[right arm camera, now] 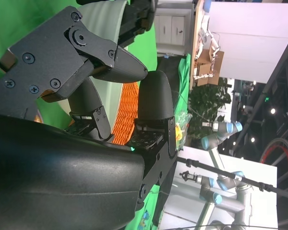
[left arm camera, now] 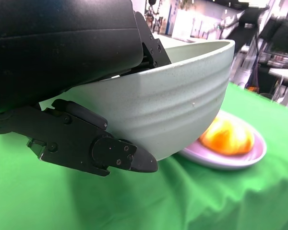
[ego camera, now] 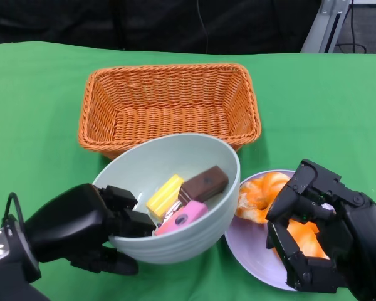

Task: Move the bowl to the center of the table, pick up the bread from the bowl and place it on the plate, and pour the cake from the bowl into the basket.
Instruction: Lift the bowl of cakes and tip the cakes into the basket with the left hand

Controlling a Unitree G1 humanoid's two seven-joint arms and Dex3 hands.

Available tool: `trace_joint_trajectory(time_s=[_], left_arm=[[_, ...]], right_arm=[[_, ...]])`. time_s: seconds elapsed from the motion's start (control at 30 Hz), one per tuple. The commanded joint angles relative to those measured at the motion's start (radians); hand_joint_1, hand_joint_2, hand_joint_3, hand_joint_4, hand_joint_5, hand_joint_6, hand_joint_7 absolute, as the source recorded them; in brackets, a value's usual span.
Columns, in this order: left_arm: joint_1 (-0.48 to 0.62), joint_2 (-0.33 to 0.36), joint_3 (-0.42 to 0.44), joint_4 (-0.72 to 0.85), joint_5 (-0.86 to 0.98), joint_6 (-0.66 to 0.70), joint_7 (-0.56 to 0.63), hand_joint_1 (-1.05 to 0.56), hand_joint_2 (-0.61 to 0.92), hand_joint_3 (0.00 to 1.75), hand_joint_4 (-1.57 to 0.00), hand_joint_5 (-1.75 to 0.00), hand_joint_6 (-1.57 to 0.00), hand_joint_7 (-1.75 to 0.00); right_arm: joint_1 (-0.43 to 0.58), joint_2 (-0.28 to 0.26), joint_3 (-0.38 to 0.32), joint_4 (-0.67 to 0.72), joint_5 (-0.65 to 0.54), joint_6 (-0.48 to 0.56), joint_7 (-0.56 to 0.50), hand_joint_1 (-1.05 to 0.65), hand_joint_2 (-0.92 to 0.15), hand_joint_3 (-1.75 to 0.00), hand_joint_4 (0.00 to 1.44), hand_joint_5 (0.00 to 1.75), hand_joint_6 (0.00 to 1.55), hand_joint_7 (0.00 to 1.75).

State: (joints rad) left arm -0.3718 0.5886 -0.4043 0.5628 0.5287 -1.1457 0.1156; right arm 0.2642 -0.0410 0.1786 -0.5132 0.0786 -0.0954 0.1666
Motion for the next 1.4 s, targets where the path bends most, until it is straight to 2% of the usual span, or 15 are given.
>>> trace_joint_trajectory(time_s=[0.03, 0.17, 0.27, 0.5, 0.73, 0.87, 1.0, 1.23, 1.4], left_arm=[[0.027, 0.014, 0.039, -0.068, -0.113, -0.012, -0.057, -0.27, 0.90, 0.31, -0.75, -1.65, -0.78, -1.09], [0.049, 0.012, 0.086, -0.164, -0.216, 0.014, -0.121, -0.28, 0.81, 0.53, -0.70, -1.73, -0.75, -1.18], [0.015, -0.010, 0.110, -0.203, -0.296, 0.060, -0.174, -0.26, 0.73, 0.65, -0.69, -1.74, -0.75, -1.20], [-0.063, -0.071, 0.137, -0.194, -0.443, 0.175, -0.321, -0.22, 0.66, 0.81, -0.69, -1.69, -0.75, -1.26], [-0.126, -0.129, 0.179, -0.170, -0.428, 0.240, -0.384, -0.20, 0.61, 0.88, -0.73, -1.62, -0.76, -1.22], [-0.190, -0.166, 0.186, -0.100, -0.397, 0.238, -0.390, -0.20, 0.60, 0.88, -0.74, -1.59, -0.79, -1.12], [-0.287, -0.212, 0.188, 0.035, -0.297, 0.214, -0.339, -0.21, 0.67, 0.73, -0.75, -1.59, -0.80, -1.05], [-0.423, -0.300, 0.183, 0.216, -0.220, 0.248, -0.289, -0.25, 0.76, 0.60, -0.75, -1.59, -0.77, -1.09], [-0.494, -0.355, 0.181, 0.296, -0.210, 0.302, -0.279, -0.26, 0.79, 0.57, -0.74, -1.71, -0.76, -1.17]], right_arm=[[-0.010, -0.001, -0.002, 0.012, 0.018, -0.014, 0.008, -0.31, -0.47, -1.08, 0.68, 1.74, 0.56, 1.57], [-0.013, 0.001, -0.001, 0.022, 0.018, -0.016, 0.012, -0.28, -0.46, -1.11, 0.67, 1.74, 0.55, 1.58], [-0.015, -0.001, 0.005, 0.027, 0.009, -0.020, 0.015, -0.27, -0.43, -1.15, 0.68, 1.74, 0.55, 1.60], [-0.012, 0.002, 0.022, 0.044, 0.005, -0.034, 0.019, -0.27, -0.43, -1.14, 0.69, 1.72, 0.56, 1.59], [-0.016, -0.003, 0.030, 0.080, 0.010, -0.055, 0.034, -0.26, -0.45, -1.13, 0.70, 1.71, 0.56, 1.57], [-0.011, -0.001, 0.038, 0.075, 0.002, -0.036, 0.032, -0.26, -0.46, -1.12, 0.69, 1.72, 0.56, 1.56], [-0.005, 0.000, 0.053, 0.083, -0.003, -0.037, 0.034, -0.24, -0.47, -1.11, 0.67, 1.74, 0.56, 1.54], [-0.001, 0.002, 0.075, 0.097, -0.011, -0.039, 0.027, -0.24, -0.47, -1.10, 0.63, 1.74, 0.57, 1.49], [-0.001, -0.002, 0.083, 0.109, -0.028, -0.045, 0.027, -0.28, -0.49, -1.04, 0.62, 1.73, 0.57, 1.50]])
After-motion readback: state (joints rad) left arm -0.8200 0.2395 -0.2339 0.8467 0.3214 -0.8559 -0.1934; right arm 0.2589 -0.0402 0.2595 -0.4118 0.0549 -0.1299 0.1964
